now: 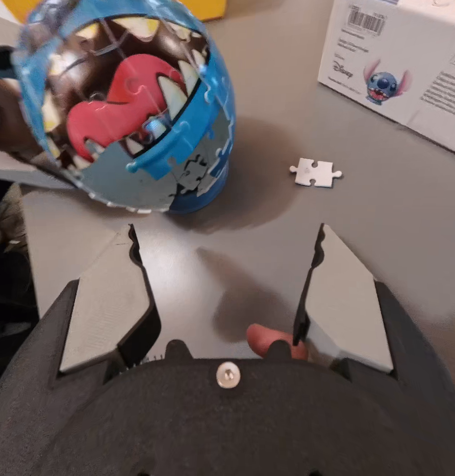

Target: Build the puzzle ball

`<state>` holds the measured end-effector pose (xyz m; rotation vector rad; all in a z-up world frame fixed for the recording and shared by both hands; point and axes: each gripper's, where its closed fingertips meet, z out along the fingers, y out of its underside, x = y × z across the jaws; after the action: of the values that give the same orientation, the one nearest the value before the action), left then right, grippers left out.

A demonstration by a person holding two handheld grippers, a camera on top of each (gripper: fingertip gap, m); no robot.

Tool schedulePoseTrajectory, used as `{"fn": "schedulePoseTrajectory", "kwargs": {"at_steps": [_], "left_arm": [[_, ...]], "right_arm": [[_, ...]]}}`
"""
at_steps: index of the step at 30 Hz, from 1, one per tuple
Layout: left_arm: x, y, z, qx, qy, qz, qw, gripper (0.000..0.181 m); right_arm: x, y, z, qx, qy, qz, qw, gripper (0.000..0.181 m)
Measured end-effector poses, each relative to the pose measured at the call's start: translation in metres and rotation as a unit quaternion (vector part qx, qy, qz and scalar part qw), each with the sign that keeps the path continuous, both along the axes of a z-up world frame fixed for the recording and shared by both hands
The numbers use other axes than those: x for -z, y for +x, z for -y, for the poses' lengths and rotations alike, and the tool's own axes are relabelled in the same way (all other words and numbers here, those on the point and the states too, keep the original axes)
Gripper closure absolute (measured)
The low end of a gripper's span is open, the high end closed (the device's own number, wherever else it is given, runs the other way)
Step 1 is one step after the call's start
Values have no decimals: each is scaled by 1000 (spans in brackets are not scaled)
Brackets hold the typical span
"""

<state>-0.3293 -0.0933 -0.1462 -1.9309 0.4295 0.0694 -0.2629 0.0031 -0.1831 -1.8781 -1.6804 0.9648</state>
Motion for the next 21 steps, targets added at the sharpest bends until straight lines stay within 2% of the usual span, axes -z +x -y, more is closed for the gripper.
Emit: {"fn": "schedulePoseTrajectory", "kwargs": {"at_steps": [1, 3, 5, 6, 7, 9, 11, 16, 18, 21], "left_arm": [[-1, -1, -3, 10, 0, -7, 1000, 87], [-2, -2, -9, 27, 3, -23, 999, 84], [-1, -4, -14, 37, 2, -32, 999, 81], [0, -4, -16, 42, -1, -31, 999, 79], [2, -5, -18, 45, -3, -32, 998, 79], [4, -7, -21, 52, -2, -32, 998, 79], [4, -7, -20, 56, -3, -35, 998, 79], [2, -7, -17, 39, 5, -55, 998, 82], [1, -5, -16, 27, 9, -58, 998, 81], [2, -3, -13, 17, 12, -67, 998, 83]], "right_arm": [[3, -6, 0, 14, 4, 8, 1000, 50], [5, -16, -7, 44, 4, 13, 999, 40], [3, -21, -15, 77, -20, 3, 997, 59], [3, -21, -12, 71, -41, 3, 997, 62], [4, -20, -13, 72, -49, 5, 996, 56], [7, -19, -18, 90, -53, 6, 995, 61], [12, -21, -14, 95, -64, 14, 993, 60], [21, -34, -16, 112, 5, 42, 993, 56], [24, -40, -18, 113, 40, 48, 992, 48], [28, -47, -25, 128, 85, 59, 986, 50]]}}
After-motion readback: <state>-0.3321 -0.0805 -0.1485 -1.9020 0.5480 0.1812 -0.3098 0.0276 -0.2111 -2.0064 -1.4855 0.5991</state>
